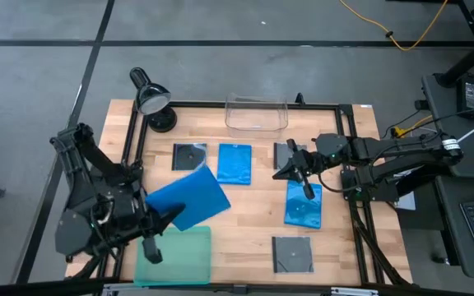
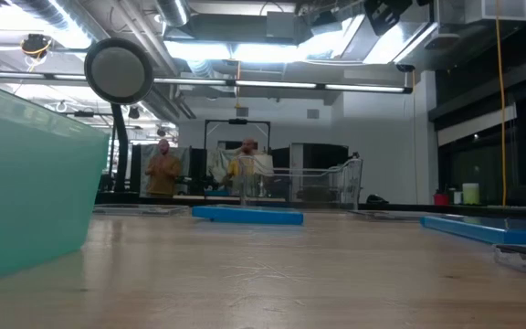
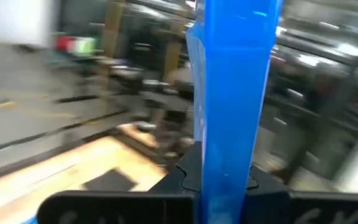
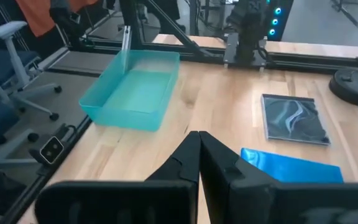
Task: Pick & place jewel cases by type
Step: Put the bottom left blue CD case into the blue bin
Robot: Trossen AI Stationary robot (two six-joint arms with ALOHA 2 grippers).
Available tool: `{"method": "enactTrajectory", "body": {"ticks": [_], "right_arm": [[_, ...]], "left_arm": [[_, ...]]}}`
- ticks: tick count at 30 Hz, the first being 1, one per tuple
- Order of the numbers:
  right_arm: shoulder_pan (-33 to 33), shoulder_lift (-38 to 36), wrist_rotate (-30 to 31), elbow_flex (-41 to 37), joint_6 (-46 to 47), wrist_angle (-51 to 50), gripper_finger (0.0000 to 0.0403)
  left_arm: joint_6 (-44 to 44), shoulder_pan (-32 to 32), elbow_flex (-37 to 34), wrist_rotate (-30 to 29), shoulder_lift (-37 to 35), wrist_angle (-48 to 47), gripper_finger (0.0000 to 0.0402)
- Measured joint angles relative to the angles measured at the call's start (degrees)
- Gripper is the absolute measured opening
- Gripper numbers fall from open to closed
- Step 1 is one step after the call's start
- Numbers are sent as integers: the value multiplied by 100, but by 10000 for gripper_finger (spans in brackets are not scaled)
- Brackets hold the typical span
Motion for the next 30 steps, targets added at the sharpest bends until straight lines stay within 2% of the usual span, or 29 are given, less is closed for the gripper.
{"method": "enactTrajectory", "body": {"ticks": [3,4,6,9,12,15,18,20,23,30], "right_arm": [[0,0,-1,0,-2,0,12],[0,0,-2,0,2,0,12],[-1,0,-2,0,56,-11,12],[-2,0,-2,0,255,-23,12],[-1,0,-4,0,432,-46,12],[0,0,-2,0,601,-145,12],[-1,0,2,0,802,-217,12],[-1,0,3,0,974,-246,12],[2,-2,96,0,1186,-243,12],[0,-2,598,0,1352,-240,12]], "left_arm": [[423,296,11,2033,-192,-181,8],[382,423,11,2522,-225,-403,8],[-101,711,7,3236,-304,-1180,8],[-1648,1146,4,4177,-548,-2937,8],[-3023,1591,6,5734,-686,-4763,8],[-3326,1916,-9,7271,-762,-5891,8],[-3199,2203,2,8494,-889,-6372,8],[-3000,2380,2,9137,-871,-6582,8],[-2607,2536,0,9755,-851,-6759,8],[-1194,2775,4,10495,-361,-7351,8]]}}
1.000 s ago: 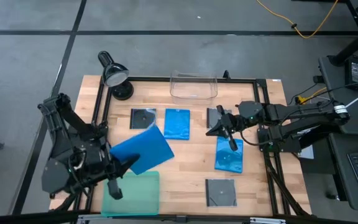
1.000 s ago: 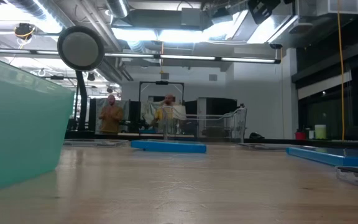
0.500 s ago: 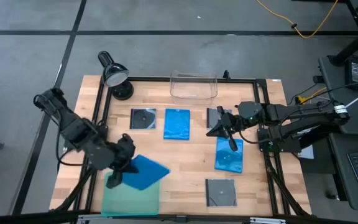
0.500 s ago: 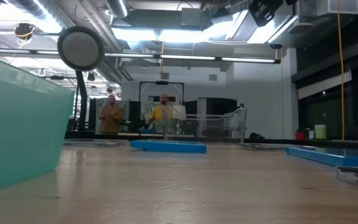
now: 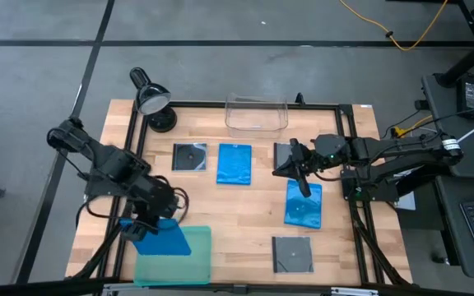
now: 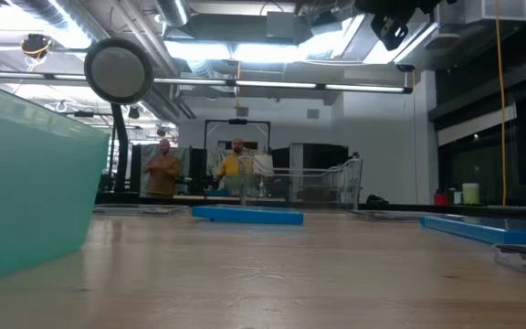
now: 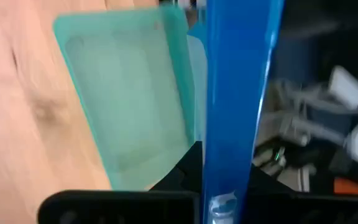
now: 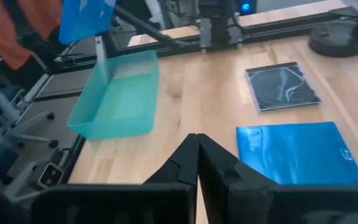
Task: Pick & place jewel cases by type
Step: Put the bottom left blue CD case into the blue bin
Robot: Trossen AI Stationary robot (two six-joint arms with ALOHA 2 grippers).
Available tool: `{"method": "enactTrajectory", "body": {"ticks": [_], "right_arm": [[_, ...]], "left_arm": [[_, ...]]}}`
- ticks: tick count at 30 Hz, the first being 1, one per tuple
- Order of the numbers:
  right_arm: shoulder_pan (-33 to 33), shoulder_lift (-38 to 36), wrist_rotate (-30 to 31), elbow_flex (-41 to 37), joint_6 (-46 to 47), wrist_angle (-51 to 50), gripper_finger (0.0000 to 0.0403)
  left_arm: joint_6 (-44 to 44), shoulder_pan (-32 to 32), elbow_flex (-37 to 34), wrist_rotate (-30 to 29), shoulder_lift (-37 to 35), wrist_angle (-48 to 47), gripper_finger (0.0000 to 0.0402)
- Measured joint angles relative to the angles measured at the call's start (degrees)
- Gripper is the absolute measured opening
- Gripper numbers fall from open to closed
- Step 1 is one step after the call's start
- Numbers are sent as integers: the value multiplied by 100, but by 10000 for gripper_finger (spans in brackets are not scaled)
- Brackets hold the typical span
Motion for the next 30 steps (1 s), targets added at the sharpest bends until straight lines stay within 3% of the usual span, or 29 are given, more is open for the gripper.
{"method": "enactTrajectory", "body": {"ticks": [8,14,18,30], "right_arm": [[0,0,16,0,143,2,12],[61,0,18,0,131,-1,12],[184,0,16,0,-11,-81,12],[295,0,14,0,-480,-477,12]], "left_arm": [[1318,190,-2,367,1051,-131,8],[1455,237,-4,366,1623,93,9],[1083,149,-238,387,1653,666,9],[-853,98,-2398,538,664,2848,9]]}}
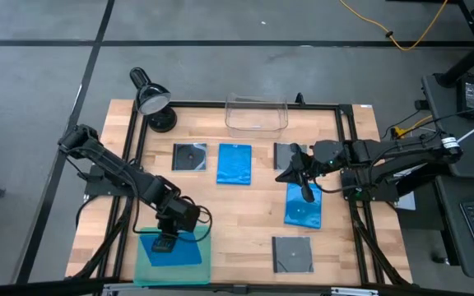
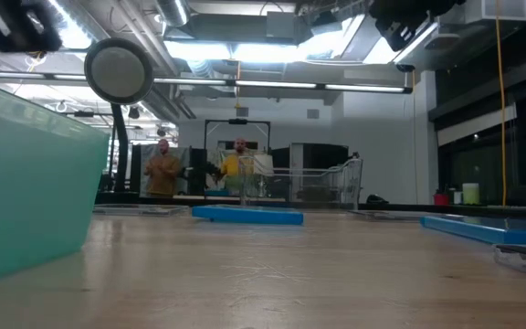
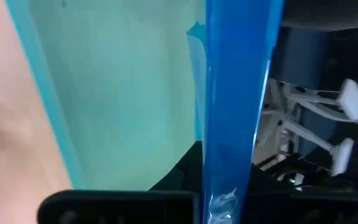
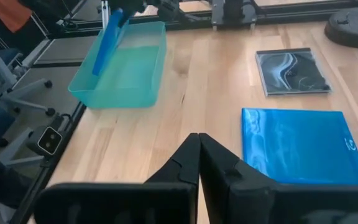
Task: Pick & place jewel cases by type
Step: Put the bottom left blue CD case into the blue bin
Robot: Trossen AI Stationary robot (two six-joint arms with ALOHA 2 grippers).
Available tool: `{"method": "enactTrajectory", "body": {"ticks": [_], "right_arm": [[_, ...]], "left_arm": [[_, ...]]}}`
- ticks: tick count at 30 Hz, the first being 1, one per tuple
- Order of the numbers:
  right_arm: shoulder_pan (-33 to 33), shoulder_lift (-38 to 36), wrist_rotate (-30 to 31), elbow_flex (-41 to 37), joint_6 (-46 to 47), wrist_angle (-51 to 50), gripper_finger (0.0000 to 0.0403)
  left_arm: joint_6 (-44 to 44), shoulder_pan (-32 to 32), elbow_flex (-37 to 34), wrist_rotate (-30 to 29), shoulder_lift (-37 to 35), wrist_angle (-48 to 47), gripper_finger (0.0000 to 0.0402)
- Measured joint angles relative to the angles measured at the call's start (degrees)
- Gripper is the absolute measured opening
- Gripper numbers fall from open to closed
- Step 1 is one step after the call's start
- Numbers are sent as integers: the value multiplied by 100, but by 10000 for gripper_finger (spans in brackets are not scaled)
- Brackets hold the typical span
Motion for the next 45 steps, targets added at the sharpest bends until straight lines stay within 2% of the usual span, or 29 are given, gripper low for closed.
{"method": "enactTrajectory", "body": {"ticks": [15,28,34,45], "right_arm": [[0,0,0,0,-165,-15,12],[-140,0,2,0,-319,-55,12],[-252,0,2,0,-319,-57,12],[-280,0,2,0,-420,-59,12]], "left_arm": [[-421,-28,-1232,460,4,1727,10],[-421,-38,-1420,377,11,1878,32],[-232,-129,-1245,39,11,1870,64],[-371,-329,-1184,-181,13,1693,165]]}}
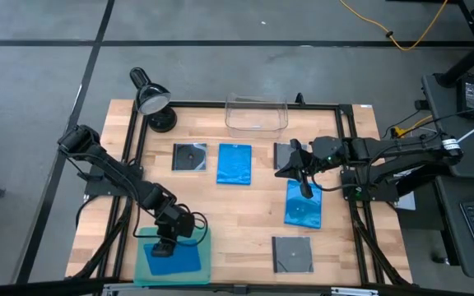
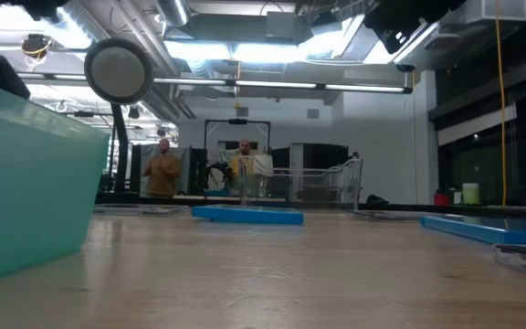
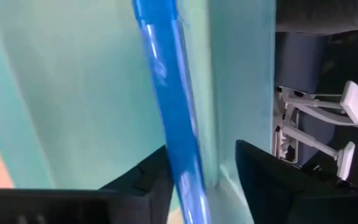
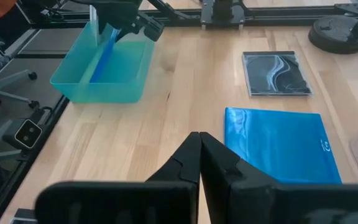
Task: Pick & place jewel cases by type
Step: Put the bottom left blue CD case into the blue bin, then put the top blue CD case into the blue bin
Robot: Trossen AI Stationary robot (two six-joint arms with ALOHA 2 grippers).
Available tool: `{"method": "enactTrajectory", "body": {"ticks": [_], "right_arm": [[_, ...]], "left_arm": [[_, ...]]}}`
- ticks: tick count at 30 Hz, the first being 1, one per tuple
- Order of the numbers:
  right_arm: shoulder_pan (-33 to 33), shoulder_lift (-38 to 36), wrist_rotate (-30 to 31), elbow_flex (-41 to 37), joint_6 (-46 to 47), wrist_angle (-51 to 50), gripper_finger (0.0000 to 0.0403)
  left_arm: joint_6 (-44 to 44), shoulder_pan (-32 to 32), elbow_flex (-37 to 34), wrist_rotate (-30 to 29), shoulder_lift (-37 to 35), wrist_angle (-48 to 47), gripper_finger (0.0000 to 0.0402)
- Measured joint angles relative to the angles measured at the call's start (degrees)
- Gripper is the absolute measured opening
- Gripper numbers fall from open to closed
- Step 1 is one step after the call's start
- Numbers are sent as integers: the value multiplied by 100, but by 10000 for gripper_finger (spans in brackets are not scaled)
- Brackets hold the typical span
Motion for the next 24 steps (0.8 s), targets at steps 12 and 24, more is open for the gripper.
{"method": "enactTrajectory", "body": {"ticks": [12,24], "right_arm": [[0,0,0,0,-52,-15,12],[0,0,0,0,-11,-53,12]], "left_arm": [[254,21,461,-445,2,-1144,219],[351,358,1697,-2785,2,-2574,220]]}}
